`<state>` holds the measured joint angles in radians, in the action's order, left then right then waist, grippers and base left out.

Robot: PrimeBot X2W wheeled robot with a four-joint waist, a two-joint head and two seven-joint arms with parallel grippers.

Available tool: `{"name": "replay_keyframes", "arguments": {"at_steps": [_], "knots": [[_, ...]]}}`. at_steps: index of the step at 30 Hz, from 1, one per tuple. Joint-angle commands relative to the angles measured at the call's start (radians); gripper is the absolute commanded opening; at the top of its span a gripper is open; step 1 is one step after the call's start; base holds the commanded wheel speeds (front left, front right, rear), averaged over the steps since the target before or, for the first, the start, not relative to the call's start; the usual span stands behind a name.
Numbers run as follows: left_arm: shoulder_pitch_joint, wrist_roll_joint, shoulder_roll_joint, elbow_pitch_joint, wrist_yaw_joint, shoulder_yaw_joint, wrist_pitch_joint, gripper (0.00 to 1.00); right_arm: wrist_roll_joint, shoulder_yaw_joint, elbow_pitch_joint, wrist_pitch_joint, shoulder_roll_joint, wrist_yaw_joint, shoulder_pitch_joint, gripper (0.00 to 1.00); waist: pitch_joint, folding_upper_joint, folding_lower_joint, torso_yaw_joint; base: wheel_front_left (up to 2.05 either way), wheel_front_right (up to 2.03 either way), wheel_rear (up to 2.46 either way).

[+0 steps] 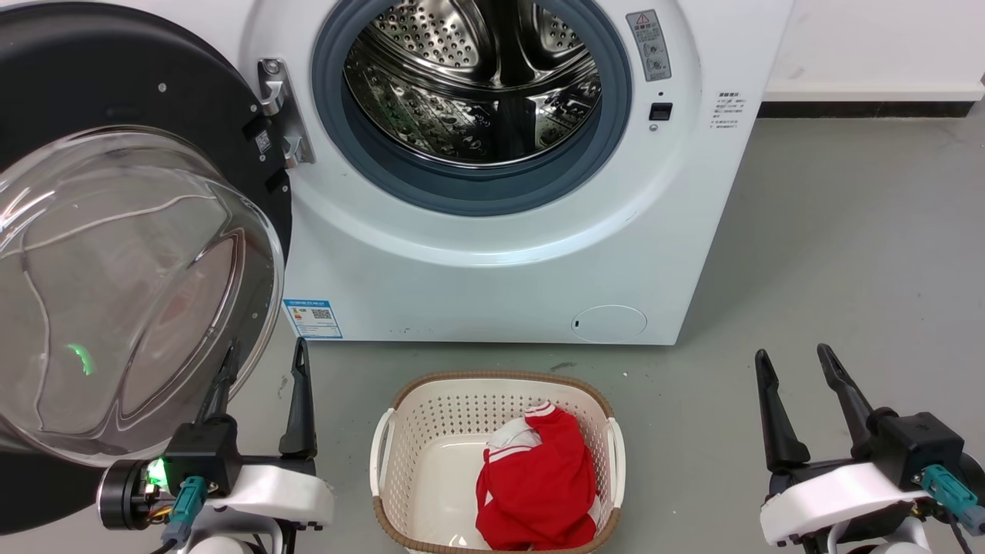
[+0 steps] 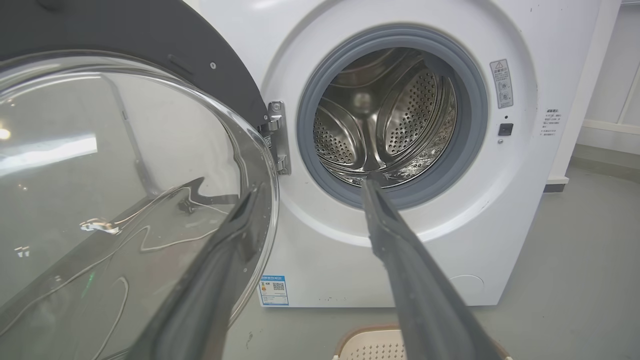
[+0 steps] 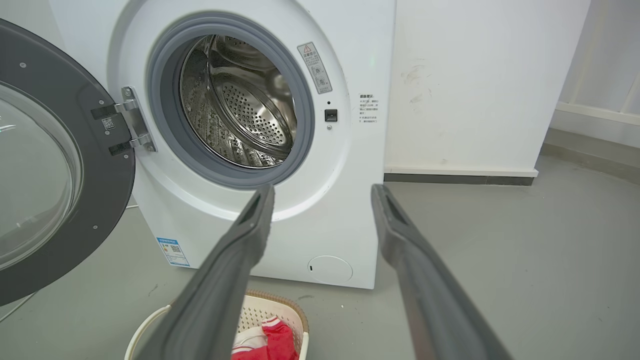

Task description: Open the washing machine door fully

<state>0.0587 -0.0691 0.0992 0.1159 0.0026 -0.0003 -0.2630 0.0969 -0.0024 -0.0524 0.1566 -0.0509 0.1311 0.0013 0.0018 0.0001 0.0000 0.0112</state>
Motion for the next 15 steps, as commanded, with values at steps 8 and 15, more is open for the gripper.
{"name": "replay_keyframes", "arguments": {"at_steps": [8,15], "knots": [[-0.002,-0.001,-0.004,0.007,-0.015,0.01,-0.002,1.0,0.011,-0.001,-0.001,-0.002,0.002,-0.001,0.008,1.0,-0.001,-0.0001,0.0,0.003,0.0,0.0,0.0],[0.003,0.003,-0.008,0.012,-0.022,0.013,-0.002,1.0,0.014,0.0,-0.003,-0.001,0.002,-0.001,0.009,1.0,0.0,-0.0001,0.0,0.002,0.0,0.0,0.0]]}}
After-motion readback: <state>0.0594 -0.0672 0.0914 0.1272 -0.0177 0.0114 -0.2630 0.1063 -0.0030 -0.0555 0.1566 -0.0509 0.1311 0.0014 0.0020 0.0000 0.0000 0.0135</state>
